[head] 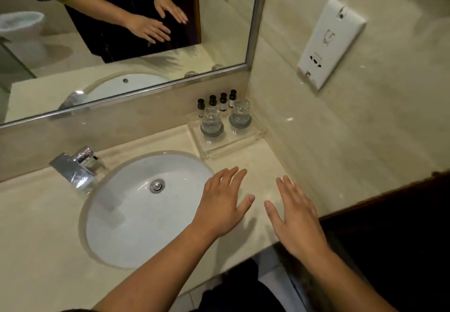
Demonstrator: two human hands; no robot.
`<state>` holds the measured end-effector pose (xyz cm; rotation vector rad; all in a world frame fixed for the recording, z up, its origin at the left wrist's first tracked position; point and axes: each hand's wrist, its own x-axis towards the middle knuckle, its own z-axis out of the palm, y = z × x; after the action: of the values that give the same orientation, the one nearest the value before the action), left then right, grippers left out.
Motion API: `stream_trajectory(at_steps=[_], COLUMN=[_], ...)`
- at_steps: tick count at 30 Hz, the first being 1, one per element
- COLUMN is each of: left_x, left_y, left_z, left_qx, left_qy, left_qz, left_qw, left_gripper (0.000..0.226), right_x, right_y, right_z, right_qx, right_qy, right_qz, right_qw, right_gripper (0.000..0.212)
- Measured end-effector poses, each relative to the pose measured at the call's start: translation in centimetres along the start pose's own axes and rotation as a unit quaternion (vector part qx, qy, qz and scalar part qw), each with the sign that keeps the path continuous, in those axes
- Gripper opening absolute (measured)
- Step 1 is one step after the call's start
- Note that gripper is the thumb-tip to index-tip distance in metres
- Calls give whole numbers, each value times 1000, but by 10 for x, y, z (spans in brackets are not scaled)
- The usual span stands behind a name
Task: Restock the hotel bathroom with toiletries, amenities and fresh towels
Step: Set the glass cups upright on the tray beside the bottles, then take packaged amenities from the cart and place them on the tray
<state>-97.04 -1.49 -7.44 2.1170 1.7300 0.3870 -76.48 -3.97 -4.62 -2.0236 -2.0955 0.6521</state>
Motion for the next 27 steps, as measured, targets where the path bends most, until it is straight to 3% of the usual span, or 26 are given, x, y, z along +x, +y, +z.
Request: stream_trajectory(at_steps=[7,13,27], left_x=[-26,-41,-99], left_y=[55,108,286], left_z=[20,33,109], left_qx=[12,28,37], left_qy=[-33,-28,-44], left_qz=[55,97,180], left_qw=[998,994,982], left_gripper=[69,70,74], right_x=[-60,-107,-248], right_y=[37,76,221], right_z=[-11,-17,-81], right_qx=[11,27,62], right_qy=[9,32,99], right_qz=[48,70,138], right_qw=[999,997,983], right_gripper=[82,75,74])
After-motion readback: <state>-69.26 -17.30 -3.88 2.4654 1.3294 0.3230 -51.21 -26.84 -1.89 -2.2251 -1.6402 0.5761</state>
